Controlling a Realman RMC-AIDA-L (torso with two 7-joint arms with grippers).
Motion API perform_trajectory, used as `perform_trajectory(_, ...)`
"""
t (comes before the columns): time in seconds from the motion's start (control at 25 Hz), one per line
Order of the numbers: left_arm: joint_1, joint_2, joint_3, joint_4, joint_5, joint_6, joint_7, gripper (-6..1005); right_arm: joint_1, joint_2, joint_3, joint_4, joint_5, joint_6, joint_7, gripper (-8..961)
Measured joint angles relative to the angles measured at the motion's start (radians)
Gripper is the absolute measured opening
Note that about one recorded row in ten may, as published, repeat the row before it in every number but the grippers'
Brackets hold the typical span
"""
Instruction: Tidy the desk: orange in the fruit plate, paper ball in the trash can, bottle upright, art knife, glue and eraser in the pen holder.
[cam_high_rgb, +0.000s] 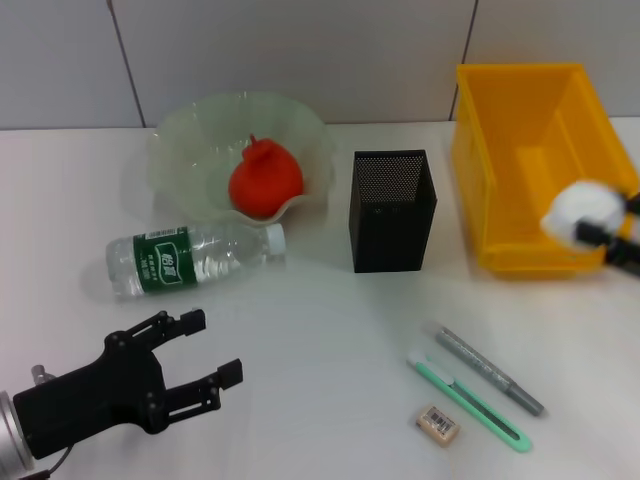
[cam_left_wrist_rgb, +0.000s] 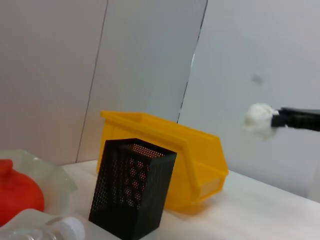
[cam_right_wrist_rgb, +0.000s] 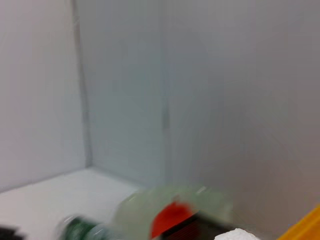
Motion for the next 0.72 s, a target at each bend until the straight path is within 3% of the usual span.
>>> perform_trajectory(0.12,-0.004,-0.001,-0.007,-0.007,-0.002,0.000,0.000,855,0.022,0.000,0.049,0.056,0.035,0.022,-0.084,515)
perform_trajectory(0.2,-0.014,-0.002,-0.008,-0.012,-0.003,0.004,-0.007,855,0.075,-0.001,0.101,0.162,0.075,0.065,-0.211,514)
perform_trajectory(0.36,-0.024,-0.002,-0.008,-0.021,-0.003,0.005,-0.008,855,0.123,0.000,0.104,0.238,0.081,0.129,-0.296,514)
perform_trajectory(0.72,-0.036,-0.002,-0.008,-0.039,-0.003,-0.013,0.001,855,0.268,0.001,0.102,0.400,0.095,0.434,-0.438,551)
